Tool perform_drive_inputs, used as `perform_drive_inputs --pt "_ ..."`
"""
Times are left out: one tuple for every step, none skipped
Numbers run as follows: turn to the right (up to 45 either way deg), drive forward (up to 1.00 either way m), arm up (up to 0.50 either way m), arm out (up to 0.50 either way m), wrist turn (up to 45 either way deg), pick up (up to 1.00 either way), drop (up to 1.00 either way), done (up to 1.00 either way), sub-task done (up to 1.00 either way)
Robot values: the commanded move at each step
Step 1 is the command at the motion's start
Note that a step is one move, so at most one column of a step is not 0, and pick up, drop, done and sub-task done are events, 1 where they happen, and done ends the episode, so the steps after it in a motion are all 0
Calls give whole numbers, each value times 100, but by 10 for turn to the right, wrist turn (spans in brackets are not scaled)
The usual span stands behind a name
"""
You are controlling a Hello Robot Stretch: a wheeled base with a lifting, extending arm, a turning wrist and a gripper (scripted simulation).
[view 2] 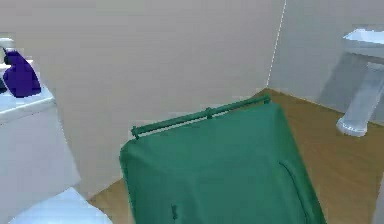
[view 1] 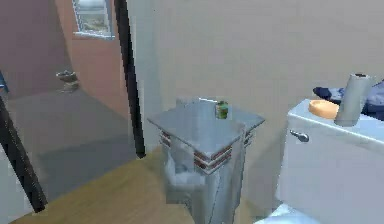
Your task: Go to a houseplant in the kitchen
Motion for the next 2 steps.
perform_drive_inputs --pt "-270 0 0 0 0 0 0 0 0" --pt "0 100 0 0 0 0 0 0 0"
